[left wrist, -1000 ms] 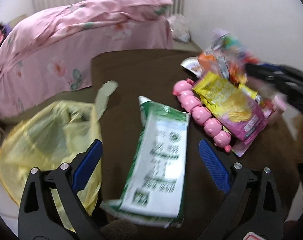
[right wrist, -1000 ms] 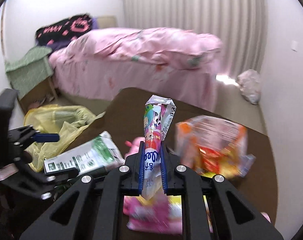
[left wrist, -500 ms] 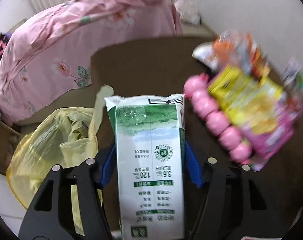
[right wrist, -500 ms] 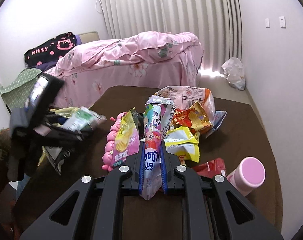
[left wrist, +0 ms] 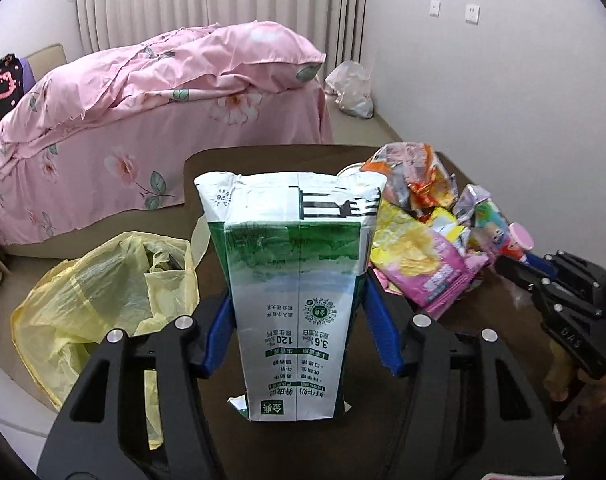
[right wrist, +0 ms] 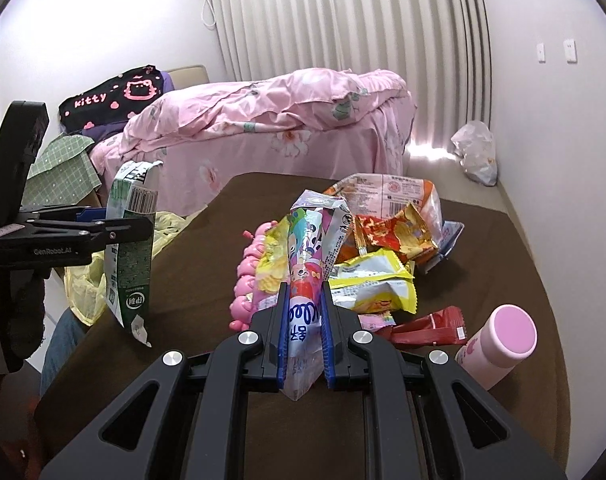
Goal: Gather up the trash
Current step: 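Carry the milk carton and ice-pop wrapper to the yellow bag and release both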
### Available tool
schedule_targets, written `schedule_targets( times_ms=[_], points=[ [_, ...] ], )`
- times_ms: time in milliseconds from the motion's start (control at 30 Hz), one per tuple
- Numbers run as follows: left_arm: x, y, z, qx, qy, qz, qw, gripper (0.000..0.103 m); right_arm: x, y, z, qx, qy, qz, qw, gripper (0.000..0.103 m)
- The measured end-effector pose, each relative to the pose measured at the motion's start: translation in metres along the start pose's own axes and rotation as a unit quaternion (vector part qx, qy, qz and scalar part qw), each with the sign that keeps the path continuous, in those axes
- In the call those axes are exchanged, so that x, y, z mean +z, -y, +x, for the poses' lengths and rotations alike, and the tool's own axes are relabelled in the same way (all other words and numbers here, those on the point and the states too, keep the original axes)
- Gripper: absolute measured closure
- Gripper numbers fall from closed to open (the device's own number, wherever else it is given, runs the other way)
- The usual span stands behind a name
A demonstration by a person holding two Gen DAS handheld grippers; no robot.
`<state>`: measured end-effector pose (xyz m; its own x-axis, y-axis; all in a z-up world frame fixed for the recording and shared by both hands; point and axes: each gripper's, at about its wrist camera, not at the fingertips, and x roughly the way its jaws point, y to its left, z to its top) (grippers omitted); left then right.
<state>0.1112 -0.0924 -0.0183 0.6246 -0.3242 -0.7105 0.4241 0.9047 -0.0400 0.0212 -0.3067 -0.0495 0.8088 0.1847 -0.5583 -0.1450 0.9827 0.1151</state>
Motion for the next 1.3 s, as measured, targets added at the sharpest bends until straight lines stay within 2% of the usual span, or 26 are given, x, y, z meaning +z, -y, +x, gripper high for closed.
schedule_targets(
  times_ms=[100, 233, 367, 533, 633, 733, 767, 833, 867, 933, 1033, 1100, 1167, 1233, 1300],
  points=[
    [0.000, -0.006, -0.013, -0.001, 0.024, -0.013, 0.9996, 0.048, 0.004, -0.004, -0.003, 0.001, 0.003, -0.003, 1.000, 0.089],
    [0.001, -0.024, -0.042, 0.017, 0.073, -0.031, 0.9967, 0.048, 0.012, -0.017, -0.009, 0.006, 0.018, -0.019, 1.000, 0.089],
    [-0.001, -0.049, -0.058, 0.053, 0.081, -0.056, 0.9937, 0.048, 0.022, -0.032, -0.008, 0.021, 0.024, -0.032, 0.999, 0.089],
    [-0.006, -0.074, -0.072, 0.076, 0.095, -0.078, 0.9895, 0.048, 0.033, -0.058, 0.003, 0.048, 0.022, -0.053, 0.997, 0.089],
    [-0.011, -0.096, -0.076, 0.095, 0.106, -0.109, 0.9838, 0.048, 0.040, -0.074, 0.008, 0.063, 0.023, -0.068, 0.995, 0.089],
    [-0.020, -0.130, -0.084, 0.150, 0.143, -0.166, 0.9640, 0.048, 0.054, -0.093, 0.018, 0.086, 0.024, -0.085, 0.992, 0.089],
    [-0.025, -0.143, -0.084, 0.180, 0.159, -0.186, 0.9528, 0.048, 0.058, -0.096, 0.021, 0.092, 0.024, -0.087, 0.992, 0.089],
    [-0.037, -0.168, -0.076, 0.214, 0.167, -0.227, 0.9353, 0.048, 0.068, -0.108, 0.029, 0.114, 0.025, -0.091, 0.989, 0.089],
    [-0.044, -0.177, -0.069, 0.217, 0.163, -0.245, 0.9307, 0.048, 0.072, -0.113, 0.035, 0.121, 0.025, -0.093, 0.988, 0.089],
    [-0.053, -0.188, -0.052, 0.214, 0.149, -0.261, 0.9294, 0.048, 0.080, -0.124, 0.047, 0.137, 0.024, -0.100, 0.985, 0.089],
    [-0.068, -0.192, -0.013, 0.212, 0.106, -0.255, 0.9374, 0.049, 0.091, -0.139, 0.069, 0.155, 0.014, -0.107, 0.982, 0.089],
    [-0.075, -0.188, 0.003, 0.226, 0.075, -0.236, 0.9422, 0.049, 0.100, -0.154, 0.091, 0.182, -0.001, -0.108, 0.977, 0.089],
    [-0.079, -0.191, 0.010, 0.202, 0.063, -0.250, 0.9448, 0.050, 0.106, -0.167, 0.109, 0.209, -0.013, -0.108, 0.972, 0.089],
    [-0.084, -0.199, 0.010, 0.178, 0.067, -0.278, 0.9416, 0.051, 0.110, -0.185, 0.131, 0.240, -0.030, -0.106, 0.965, 0.089],
    [-0.085, -0.209, 0.001, 0.159, 0.084, -0.309, 0.9338, 0.051, 0.110, -0.199, 0.148, 0.259, -0.045, -0.106, 0.959, 0.089]
  ],
)
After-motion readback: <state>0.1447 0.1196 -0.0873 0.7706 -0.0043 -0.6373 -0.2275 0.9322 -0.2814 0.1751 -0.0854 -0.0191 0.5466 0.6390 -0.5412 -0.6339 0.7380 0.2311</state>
